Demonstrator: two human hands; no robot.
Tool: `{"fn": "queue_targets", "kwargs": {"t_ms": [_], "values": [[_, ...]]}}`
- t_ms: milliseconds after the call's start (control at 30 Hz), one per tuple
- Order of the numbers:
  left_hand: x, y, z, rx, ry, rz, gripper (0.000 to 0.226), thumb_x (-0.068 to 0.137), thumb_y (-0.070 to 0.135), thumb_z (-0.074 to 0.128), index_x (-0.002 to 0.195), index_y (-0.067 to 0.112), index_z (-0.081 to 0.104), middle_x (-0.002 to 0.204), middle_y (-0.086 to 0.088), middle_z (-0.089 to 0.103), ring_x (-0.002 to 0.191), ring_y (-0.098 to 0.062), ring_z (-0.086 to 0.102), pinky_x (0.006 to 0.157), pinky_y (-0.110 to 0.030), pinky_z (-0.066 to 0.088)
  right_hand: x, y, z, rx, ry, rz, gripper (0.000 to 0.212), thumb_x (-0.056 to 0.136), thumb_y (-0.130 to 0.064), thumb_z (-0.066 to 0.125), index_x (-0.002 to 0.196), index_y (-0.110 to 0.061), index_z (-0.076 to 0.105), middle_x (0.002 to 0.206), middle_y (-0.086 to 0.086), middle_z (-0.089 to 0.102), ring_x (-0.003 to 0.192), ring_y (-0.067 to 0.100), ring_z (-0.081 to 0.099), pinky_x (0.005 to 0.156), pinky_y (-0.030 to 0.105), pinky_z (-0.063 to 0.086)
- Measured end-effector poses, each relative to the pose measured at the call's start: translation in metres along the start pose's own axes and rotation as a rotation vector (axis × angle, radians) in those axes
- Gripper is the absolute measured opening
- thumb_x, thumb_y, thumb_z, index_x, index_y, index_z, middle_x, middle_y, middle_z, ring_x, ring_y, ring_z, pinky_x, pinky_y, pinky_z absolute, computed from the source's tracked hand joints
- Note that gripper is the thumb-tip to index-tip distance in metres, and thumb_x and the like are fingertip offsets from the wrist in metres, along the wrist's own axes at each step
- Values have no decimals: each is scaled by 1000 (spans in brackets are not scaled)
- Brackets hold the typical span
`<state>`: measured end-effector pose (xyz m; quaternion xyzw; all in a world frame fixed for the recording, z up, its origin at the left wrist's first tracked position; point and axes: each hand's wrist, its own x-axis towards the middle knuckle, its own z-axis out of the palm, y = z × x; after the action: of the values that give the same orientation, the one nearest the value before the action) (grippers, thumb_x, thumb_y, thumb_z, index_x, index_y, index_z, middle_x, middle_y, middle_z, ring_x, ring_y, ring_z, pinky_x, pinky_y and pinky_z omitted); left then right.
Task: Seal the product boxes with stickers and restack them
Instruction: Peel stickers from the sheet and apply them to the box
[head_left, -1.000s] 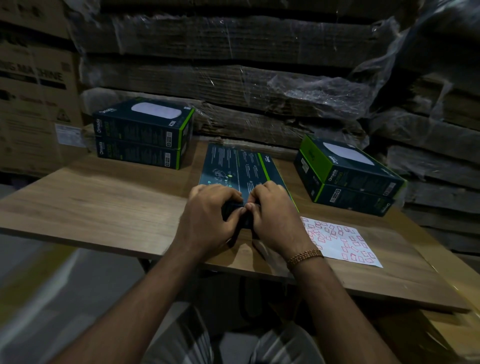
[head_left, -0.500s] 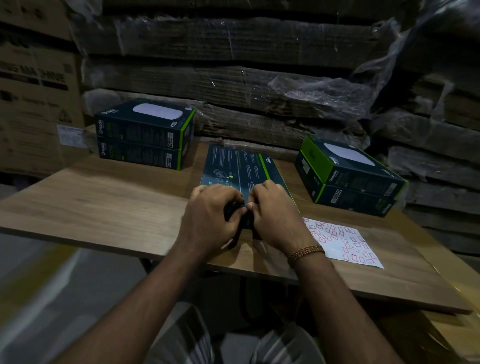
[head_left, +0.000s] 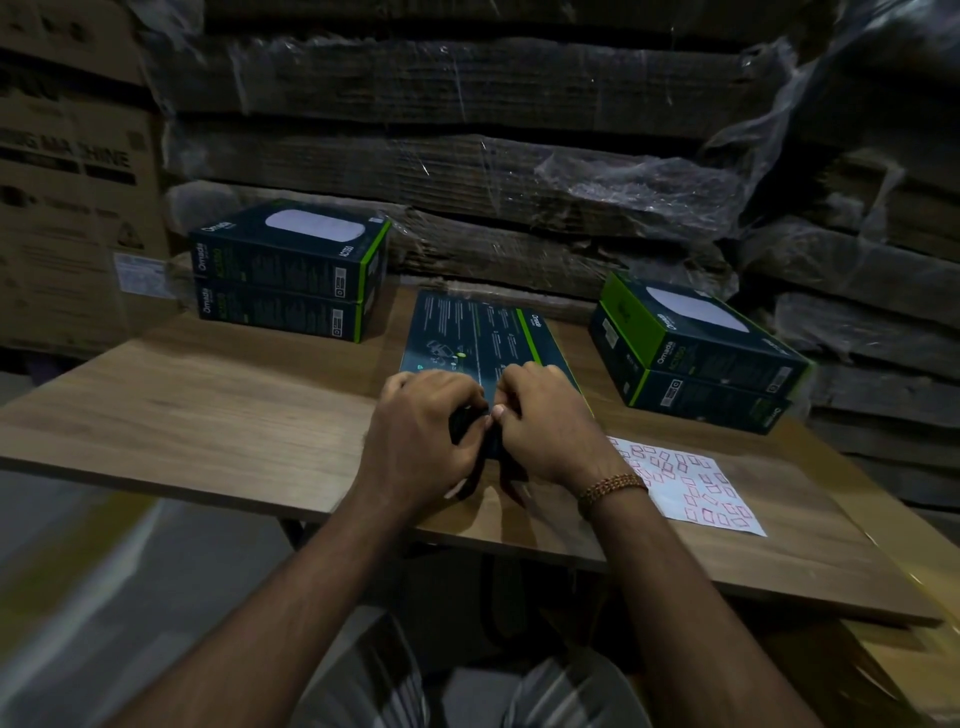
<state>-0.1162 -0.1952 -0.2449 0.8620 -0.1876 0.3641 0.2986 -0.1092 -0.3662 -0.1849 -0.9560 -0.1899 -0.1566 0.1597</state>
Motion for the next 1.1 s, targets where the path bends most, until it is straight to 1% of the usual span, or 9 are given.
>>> {"fn": "queue_targets", "kwargs": {"t_ms": [200,300,400,533,667,833,933,1000,1100], "values": [[1,1,0,3,-7,0,14,95,40,71,102,32,63,101,16,65,103,-8,59,104,-40,39,-1,2,6,34,55,-11,6,100,-26,57,95,-24,54,93,-7,53,96,19,44,84,43,42],[1,1,0,5,-11,-2,13,95,41,71,102,33,62,100,16,64,102,-7,58,104,-39,39,-3,6,9,74,74,-15,7,101,-28,59,107,-26,56,92,-10,50,99,18,45,87,43,44],[0,2,-1,-1,-13,1,13,97,41,70,102,33,62,99,16,63,100,-7,58,105,-40,40,0,11,11,188,76,14,14,100,-28,62,113,-30,56,86,-9,53,100,17,47,82,41,45],[1,2,-1,-1,-11,4,14,97,42,70,103,31,63,102,15,65,101,-8,60,106,-41,41,5,17,13,321,98,43,16,98,-20,68,106,-28,58,72,-5,57,79,14,52,73,32,39],[0,2,-1,-2,-6,1,14,98,42,70,103,32,62,101,15,64,101,-8,59,107,-41,41,8,17,10,395,101,90,17,97,-16,71,104,-25,59,70,-4,58,60,4,50,63,33,45],[0,3,-1,-4,-5,-2,14,98,43,69,103,32,62,102,16,65,102,-8,60,107,-43,41,7,19,10,393,111,118,17,97,-20,73,106,-26,60,75,-5,62,67,9,55,71,43,54],[0,3,0,5,-6,1,14,98,44,69,103,33,61,102,15,64,102,-8,59,106,-43,42,5,19,12,386,146,134,16,97,-20,72,105,-26,60,77,-6,63,70,9,57,74,43,53],[0,2,0,14,-10,3,15,98,44,69,104,32,61,103,15,64,102,-8,59,107,-42,41,4,19,13,403,190,148,14,98,-21,71,105,-26,60,80,-8,63,72,6,57,75,40,54],[0,2,1,20,-12,2,16,98,43,69,105,33,60,104,16,64,103,-6,58,108,-38,39,-6,20,17,454,295,131,11,101,-19,69,103,-27,62,89,-10,66,83,1,61,74,26,50]]}}
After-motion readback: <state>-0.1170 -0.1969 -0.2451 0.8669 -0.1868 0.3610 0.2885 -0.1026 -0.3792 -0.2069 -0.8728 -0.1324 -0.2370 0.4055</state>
